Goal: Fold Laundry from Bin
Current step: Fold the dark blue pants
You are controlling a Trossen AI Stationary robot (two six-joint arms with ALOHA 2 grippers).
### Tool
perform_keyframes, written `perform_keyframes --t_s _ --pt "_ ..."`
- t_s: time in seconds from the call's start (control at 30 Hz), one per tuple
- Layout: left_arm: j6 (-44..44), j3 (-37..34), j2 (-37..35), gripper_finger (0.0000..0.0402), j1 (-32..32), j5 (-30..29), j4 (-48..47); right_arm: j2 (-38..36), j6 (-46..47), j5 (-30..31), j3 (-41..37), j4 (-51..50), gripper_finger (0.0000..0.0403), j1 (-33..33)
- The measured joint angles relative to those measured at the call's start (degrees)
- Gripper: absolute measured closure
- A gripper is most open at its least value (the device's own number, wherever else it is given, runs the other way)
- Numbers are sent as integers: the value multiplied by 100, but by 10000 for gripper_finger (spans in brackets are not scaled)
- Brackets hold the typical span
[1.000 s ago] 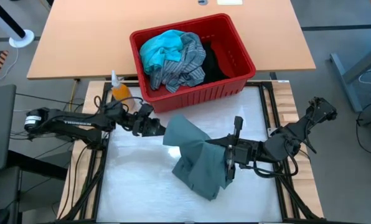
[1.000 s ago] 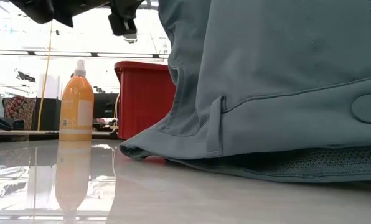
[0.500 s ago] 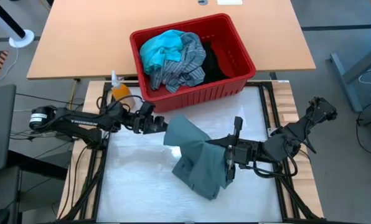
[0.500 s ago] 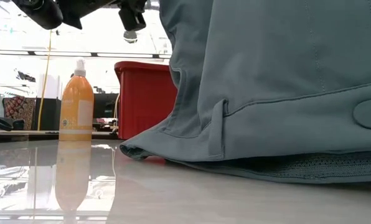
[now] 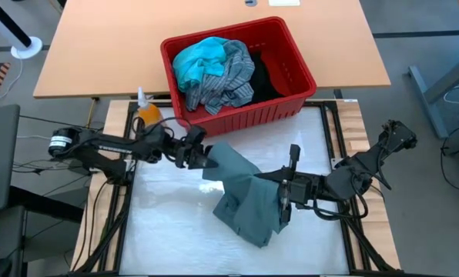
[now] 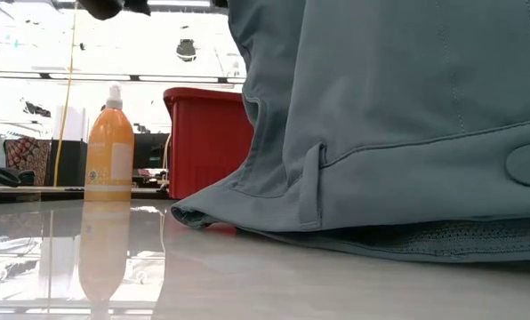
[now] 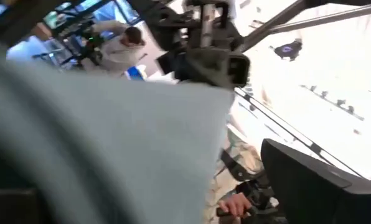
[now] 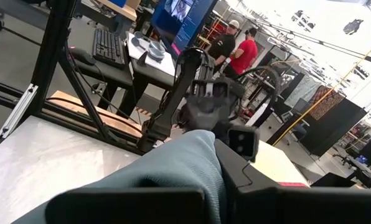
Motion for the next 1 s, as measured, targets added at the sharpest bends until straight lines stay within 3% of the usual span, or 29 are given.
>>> perform_keyframes --t_s 0.13,0.37,0.53,0.67,0.83,1.0 --pt "-8 313 -53 161 0 203 -65 0 -88 -4 0 32 378 59" --pt "-391 739 -57 308 -107 377 -547 0 -692 -7 0 752 378 120" --pt "-474 1258 -98 388 -98 223 -486 0 -1408 -9 0 1323 378 204" --pt "-342 2064 -98 399 -85 231 -1161 -2 -1908 -3 1 1869 378 322" --pt "548 3435 -92 401 -393 221 -3288 212 -2124 -119 476 2081 378 590" --pt "1518 4755 186 401 -762 -212 -5221 797 -2758 -200 1294 1737 378 697"
